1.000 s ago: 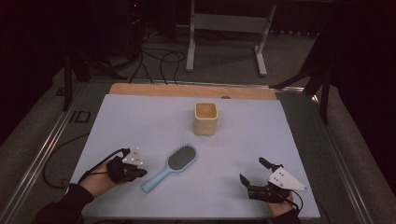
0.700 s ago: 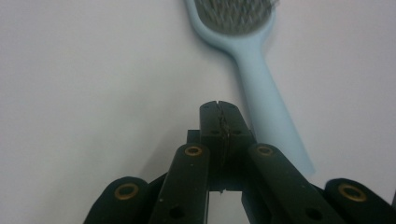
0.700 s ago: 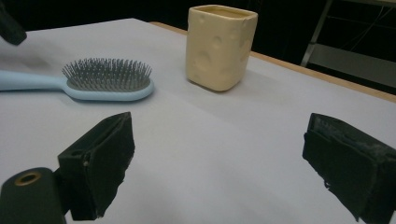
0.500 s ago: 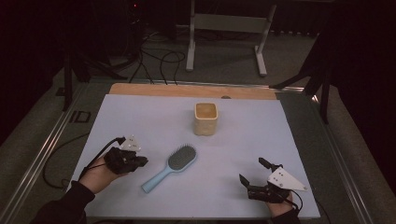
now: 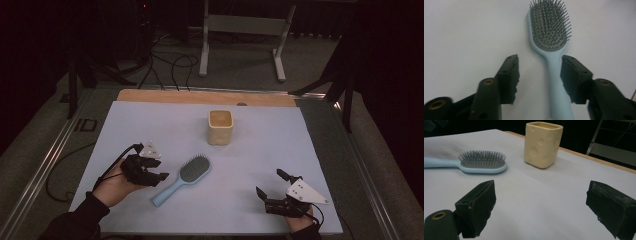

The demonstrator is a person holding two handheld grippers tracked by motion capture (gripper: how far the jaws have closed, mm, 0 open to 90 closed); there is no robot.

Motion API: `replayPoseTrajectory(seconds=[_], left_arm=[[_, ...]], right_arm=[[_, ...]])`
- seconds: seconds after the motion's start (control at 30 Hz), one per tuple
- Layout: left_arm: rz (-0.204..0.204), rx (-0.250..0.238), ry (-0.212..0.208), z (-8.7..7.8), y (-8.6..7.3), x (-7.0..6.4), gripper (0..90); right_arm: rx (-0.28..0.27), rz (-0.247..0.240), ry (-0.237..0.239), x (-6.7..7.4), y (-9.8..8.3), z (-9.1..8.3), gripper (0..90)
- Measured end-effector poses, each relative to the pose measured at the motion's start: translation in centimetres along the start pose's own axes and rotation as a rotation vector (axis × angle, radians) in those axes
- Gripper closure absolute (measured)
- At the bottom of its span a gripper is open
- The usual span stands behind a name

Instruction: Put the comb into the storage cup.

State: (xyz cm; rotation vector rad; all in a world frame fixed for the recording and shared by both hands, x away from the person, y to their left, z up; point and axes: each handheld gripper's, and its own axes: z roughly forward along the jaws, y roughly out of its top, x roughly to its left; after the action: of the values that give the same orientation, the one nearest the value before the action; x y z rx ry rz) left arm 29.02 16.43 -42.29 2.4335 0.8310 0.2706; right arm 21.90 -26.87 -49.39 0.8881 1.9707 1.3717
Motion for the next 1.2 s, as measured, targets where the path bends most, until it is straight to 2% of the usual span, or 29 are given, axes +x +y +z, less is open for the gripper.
replayPoseTrajectory(seconds=[0.23, 0.4, 0.53, 0.6, 0.67, 0.73, 1.13, 1.2], left_arm=[[-0.011, -0.002, 0.003, 0.5, 0.9, -0.6, 17.2], [-0.028, 0.005, 0.003, 1.1, 1.7, -1.0, 4.0], [-0.032, 0.030, -0.033, 2.0, 2.1, -1.6, 0.4], [-0.042, 0.051, -0.021, 2.6, 2.4, -1.9, 0.0], [-0.077, 0.069, 0.002, 3.1, 2.5, -2.0, 0.0], [-0.082, 0.093, 0.023, 3.6, 2.6, -2.1, 0.0], [-0.114, 0.137, 0.003, 5.6, 2.1, -2.2, 2.6], [-0.113, 0.148, -0.012, 5.9, 2.0, -2.1, 3.1]], right_arm=[[0.001, -0.002, 0.001, 0.0, 0.0, 0.0, 9.1], [0.002, -0.005, 0.000, 0.0, 0.0, 0.0, 9.1], [0.000, -0.004, 0.000, 0.0, 0.0, 0.0, 9.1], [0.002, -0.004, 0.001, 0.0, 0.0, 0.0, 9.1], [0.003, -0.005, 0.001, 0.0, 0.0, 0.0, 9.1], [0.001, -0.004, 0.002, 0.0, 0.0, 0.0, 9.1], [0.004, -0.008, 0.003, 0.0, 0.0, 0.0, 9.1], [0.003, -0.007, 0.003, 0.0, 0.0, 0.0, 9.1]])
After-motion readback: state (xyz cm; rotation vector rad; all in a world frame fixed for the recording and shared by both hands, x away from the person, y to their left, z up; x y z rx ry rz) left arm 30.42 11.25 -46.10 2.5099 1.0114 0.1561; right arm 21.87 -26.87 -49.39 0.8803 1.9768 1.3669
